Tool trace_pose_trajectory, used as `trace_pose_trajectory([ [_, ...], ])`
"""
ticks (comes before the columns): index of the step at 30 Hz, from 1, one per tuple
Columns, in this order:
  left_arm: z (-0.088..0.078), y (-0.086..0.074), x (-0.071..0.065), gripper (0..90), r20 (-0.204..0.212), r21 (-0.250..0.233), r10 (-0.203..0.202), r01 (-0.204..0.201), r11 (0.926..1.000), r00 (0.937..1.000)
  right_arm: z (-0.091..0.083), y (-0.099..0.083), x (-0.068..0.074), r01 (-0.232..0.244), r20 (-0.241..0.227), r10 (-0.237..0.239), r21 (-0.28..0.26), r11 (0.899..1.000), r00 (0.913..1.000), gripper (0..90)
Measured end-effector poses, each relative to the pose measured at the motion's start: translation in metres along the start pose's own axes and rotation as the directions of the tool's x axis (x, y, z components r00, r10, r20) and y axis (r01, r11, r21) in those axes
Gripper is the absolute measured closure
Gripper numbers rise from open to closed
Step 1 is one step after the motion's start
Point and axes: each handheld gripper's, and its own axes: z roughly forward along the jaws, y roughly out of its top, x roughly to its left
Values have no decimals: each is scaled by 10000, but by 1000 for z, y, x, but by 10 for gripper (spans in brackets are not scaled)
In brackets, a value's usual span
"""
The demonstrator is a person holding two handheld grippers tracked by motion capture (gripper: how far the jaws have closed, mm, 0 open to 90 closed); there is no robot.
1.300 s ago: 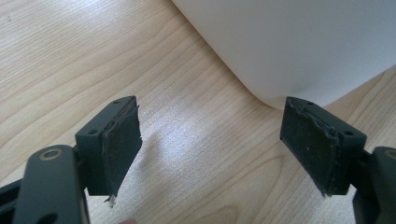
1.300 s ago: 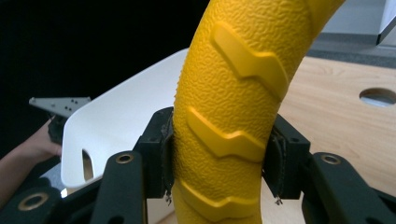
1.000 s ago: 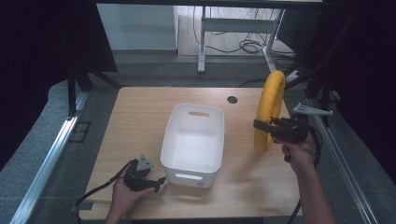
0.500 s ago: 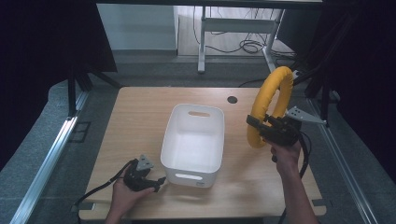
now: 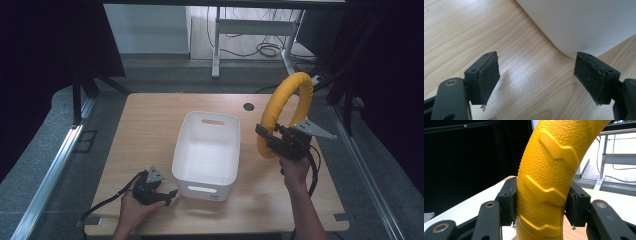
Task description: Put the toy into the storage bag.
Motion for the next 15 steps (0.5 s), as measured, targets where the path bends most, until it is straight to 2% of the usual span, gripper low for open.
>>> trace_pose_trajectory([
  [4,0,0,0,204,4,14,-1,1,10000,10000,0,-1,3,1,55,0,-171,9999,10000,499],
  [10,1,0,0,204,22,33,36,-36,10000,10000,-2,0,12,417,406,-398,-475,9980,9984,499],
  [15,1,0,0,204,28,36,41,-41,10000,10000,-3,1,20,501,502,-462,-798,9955,9977,498],
])
